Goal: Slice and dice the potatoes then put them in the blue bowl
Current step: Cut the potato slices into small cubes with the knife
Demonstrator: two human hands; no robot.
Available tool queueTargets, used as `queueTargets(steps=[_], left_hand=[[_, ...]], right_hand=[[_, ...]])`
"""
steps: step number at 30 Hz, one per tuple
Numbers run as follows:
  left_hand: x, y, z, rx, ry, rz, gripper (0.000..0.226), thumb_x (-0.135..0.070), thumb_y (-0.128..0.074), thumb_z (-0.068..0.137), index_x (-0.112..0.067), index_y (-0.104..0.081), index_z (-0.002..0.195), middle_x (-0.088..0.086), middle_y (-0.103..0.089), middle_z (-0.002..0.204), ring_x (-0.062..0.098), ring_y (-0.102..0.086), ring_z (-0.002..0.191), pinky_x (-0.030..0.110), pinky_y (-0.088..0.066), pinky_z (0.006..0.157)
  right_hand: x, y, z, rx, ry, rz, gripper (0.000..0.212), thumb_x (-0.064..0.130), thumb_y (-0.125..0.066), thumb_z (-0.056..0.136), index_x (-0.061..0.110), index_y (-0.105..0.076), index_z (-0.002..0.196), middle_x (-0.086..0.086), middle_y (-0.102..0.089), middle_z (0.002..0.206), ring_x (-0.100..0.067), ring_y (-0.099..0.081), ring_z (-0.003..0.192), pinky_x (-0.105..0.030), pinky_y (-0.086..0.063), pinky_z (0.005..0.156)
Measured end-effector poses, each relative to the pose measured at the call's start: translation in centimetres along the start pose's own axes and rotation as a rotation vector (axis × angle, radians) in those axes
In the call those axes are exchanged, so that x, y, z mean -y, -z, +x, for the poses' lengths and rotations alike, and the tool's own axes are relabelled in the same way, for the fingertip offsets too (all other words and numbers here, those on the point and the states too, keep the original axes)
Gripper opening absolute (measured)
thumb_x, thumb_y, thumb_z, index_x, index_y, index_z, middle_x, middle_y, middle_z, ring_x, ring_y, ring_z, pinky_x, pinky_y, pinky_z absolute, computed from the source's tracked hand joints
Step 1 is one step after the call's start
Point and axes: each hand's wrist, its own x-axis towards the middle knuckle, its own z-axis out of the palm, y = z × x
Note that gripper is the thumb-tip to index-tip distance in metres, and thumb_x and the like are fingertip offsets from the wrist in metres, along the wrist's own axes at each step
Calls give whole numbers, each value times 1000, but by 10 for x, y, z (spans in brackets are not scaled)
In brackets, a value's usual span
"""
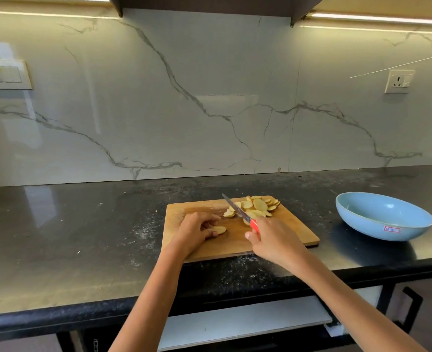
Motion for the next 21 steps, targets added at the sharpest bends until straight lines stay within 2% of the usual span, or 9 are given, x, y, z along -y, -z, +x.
queueTargets(steps=[3,6,10,13,17,19,21], left_hand=[[-1,0,0,-7,16,-32,42,-6,-72,77,-12,-63,118,3,-68,105,8,-58,89,2,-41,73],[-1,0,-1,-25,15,-76,42,-2,-73,74,-8,-64,114,7,-69,102,12,-60,87,11,-46,77],[-1,0,0,-42,5,-86,43,0,-74,71,-5,-65,114,9,-69,104,14,-61,88,18,-47,82],[0,0,1,-37,6,-82,45,0,-74,71,-5,-64,115,9,-69,105,12,-60,87,19,-47,82],[-1,0,0,-39,3,-83,45,0,-74,72,-5,-64,115,8,-68,106,10,-58,88,19,-47,84],[-1,1,0,-45,-4,-90,44,0,-74,72,-6,-65,114,7,-68,105,10,-58,88,20,-47,84],[-1,0,0,-55,-13,-105,41,1,-74,70,-7,-67,110,7,-69,103,11,-59,88,21,-48,82]], right_hand=[[3,-7,24,-25,55,30,22,22,-55,93,10,-55,111,3,-54,87,-1,-43,58,-16,-31,49],[7,-17,46,5,77,27,25,20,-57,90,12,-57,113,-1,-58,89,-10,-50,64,-19,-33,49],[9,-21,61,68,125,37,17,19,-58,88,11,-61,103,-1,-57,83,-16,-53,68,-23,-35,49],[9,-24,69,105,130,57,14,17,-56,90,9,-61,100,-5,-62,91,-17,-56,70,-24,-38,52],[11,-25,79,151,137,59,9,16,-55,90,11,-59,96,-6,-62,96,-22,-61,80,-33,-48,66],[11,-21,80,193,171,61,6,13,-54,90,15,-55,83,-4,-60,87,-22,-59,78,-32,-45,63],[11,-14,79,243,214,55,22,10,-53,88,20,-46,70,1,-52,73,-16,-50,66,-26,-34,55]])
